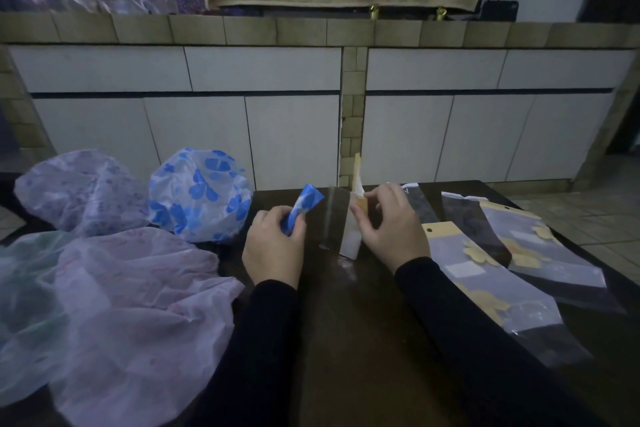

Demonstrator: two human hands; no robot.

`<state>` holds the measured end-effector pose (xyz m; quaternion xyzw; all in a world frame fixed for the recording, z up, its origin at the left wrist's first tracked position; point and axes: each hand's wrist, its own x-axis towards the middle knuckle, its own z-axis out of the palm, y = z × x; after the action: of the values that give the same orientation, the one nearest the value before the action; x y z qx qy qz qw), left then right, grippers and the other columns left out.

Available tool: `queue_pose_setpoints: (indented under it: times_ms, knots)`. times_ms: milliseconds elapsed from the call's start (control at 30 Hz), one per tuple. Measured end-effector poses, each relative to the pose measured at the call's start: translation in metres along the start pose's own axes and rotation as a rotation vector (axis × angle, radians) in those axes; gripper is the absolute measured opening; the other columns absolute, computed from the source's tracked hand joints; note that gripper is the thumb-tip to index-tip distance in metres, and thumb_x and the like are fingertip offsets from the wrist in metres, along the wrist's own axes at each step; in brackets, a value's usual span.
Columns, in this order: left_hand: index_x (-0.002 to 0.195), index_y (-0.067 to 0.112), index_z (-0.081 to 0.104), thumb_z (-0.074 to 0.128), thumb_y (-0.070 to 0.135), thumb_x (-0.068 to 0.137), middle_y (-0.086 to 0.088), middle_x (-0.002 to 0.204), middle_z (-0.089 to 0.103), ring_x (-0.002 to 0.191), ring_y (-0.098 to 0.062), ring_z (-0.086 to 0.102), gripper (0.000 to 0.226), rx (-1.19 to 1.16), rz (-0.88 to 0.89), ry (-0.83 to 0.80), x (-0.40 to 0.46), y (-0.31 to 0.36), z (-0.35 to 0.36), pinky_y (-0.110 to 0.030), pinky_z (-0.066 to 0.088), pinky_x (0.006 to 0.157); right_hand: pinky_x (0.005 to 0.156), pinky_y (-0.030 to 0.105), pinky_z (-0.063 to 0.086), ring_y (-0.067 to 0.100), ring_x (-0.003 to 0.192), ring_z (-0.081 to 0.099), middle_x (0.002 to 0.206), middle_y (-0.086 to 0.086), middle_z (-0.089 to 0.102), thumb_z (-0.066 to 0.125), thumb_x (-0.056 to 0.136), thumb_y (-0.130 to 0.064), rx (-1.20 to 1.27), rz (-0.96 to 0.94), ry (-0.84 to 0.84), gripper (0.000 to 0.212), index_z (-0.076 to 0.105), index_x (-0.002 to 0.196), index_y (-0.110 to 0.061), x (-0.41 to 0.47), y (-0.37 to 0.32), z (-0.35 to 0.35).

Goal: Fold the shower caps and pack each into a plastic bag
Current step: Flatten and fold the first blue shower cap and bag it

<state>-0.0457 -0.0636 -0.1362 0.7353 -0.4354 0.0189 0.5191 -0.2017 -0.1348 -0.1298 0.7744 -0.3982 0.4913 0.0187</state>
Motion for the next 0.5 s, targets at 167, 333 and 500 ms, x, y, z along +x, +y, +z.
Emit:
queue_pose_setpoints:
  times_ms: [167, 333, 500]
  knots:
    - [0.113, 0.023, 0.064, 0.061, 0.034, 0.09, 0.009, 0.094, 0.055, 0.081, -0.003, 0.051, 0.025, -0.021, 0.017, 0.021, 0.0, 0.002, -0.002, -0.01, 0.032, 0.063, 0.098, 0.043, 0.042, 0.027, 0.119, 0.051, 0.116, 0.011, 0.057, 0.068, 0.083, -0.026, -0.157, -0.292, 0.055, 0.018, 0.063, 0.094, -0.012, 0.008, 0.004, 0.003]
    - [0.112, 0.023, 0.064, 0.062, 0.035, 0.09, 0.011, 0.094, 0.055, 0.08, -0.002, 0.05, 0.025, -0.026, 0.041, 0.024, 0.0, 0.004, -0.002, -0.009, 0.031, 0.062, 0.104, 0.055, 0.032, 0.027, 0.115, 0.058, 0.095, 0.006, 0.066, 0.056, 0.089, -0.023, -0.159, -0.458, 0.076, 0.014, 0.062, 0.082, -0.013, 0.011, 0.002, 0.008]
    - [0.111, 0.023, 0.064, 0.062, 0.033, 0.09, 0.011, 0.094, 0.055, 0.081, -0.001, 0.05, 0.024, -0.049, 0.062, 0.041, 0.002, 0.004, -0.004, -0.01, 0.033, 0.065, 0.093, 0.046, 0.042, 0.016, 0.073, 0.06, 0.075, -0.003, 0.064, 0.053, 0.092, -0.043, -0.321, -0.419, 0.037, 0.028, 0.065, 0.082, -0.02, 0.009, 0.004, 0.006]
